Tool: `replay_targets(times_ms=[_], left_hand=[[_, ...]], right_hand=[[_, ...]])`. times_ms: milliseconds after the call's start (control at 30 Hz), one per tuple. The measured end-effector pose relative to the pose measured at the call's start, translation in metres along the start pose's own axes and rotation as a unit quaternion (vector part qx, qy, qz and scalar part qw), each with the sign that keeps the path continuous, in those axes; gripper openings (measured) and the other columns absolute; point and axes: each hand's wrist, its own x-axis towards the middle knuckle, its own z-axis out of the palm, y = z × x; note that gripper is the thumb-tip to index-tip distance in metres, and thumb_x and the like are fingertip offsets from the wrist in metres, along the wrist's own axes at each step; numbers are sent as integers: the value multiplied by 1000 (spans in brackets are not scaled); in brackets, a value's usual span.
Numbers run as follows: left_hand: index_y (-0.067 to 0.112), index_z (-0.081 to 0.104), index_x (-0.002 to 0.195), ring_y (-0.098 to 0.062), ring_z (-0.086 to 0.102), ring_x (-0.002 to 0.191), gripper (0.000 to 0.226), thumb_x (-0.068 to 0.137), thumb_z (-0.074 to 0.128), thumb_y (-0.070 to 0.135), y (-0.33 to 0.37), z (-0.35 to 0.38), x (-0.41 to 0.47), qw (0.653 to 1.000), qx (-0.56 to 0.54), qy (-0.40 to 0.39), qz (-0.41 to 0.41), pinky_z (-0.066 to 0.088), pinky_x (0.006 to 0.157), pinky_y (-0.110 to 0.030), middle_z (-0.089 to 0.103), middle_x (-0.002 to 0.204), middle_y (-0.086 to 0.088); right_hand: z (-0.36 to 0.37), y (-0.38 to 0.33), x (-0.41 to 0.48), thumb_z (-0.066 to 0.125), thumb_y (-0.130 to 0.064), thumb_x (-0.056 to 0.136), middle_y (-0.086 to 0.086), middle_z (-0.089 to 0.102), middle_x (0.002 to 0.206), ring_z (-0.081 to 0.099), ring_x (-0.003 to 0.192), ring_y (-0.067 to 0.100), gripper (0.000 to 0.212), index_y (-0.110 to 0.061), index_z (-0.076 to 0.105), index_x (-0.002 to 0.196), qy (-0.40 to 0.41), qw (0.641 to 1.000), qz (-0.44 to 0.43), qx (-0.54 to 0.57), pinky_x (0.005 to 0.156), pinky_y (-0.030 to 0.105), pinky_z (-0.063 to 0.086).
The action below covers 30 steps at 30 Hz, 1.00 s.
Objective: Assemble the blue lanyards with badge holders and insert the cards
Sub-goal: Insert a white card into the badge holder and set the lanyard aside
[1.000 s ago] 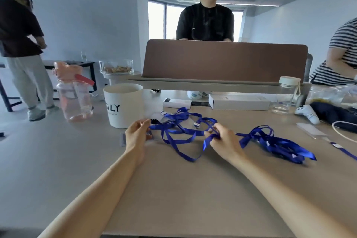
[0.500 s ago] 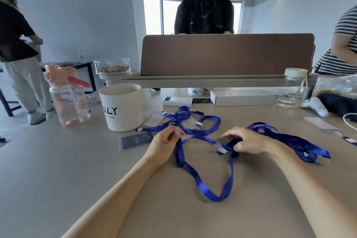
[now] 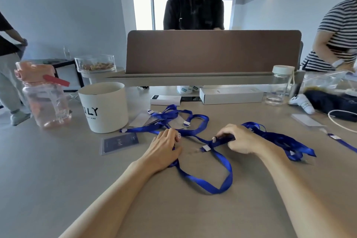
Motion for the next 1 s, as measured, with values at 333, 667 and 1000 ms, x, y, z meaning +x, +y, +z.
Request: replay_targets(times_ms=[333, 667, 1000], left_hand=[[18, 42, 87, -18, 46, 88, 24, 75, 43, -3, -20, -23, -7, 992, 31, 63, -105, 40, 65, -34, 51, 94, 9], [17, 48, 86, -16, 50, 81, 20, 100, 35, 22, -5, -25, -14, 996, -39, 74, -32, 43, 74, -35, 55, 83, 5], [23, 66, 98, -7, 61, 87, 16, 96, 53, 13, -17, -37, -15, 947, -245, 202, -51, 50, 77, -26, 64, 92, 15]], right_hand=[[8, 27, 3, 53, -10, 93, 14, 56, 108, 52, 103, 33, 21, -12, 68, 107, 298, 929, 181, -121, 66, 36, 45], [50, -57, 0, 51, -16, 96, -5, 59, 111, 49, 114, 15, 25, -21, 69, 111, 229, 967, -107, 36, 95, 28, 39], [83, -132, 15, 54, -14, 89, -13, 67, 105, 60, 100, 7, 31, -31, 65, 113, 93, 953, -89, 275, 82, 19, 47]])
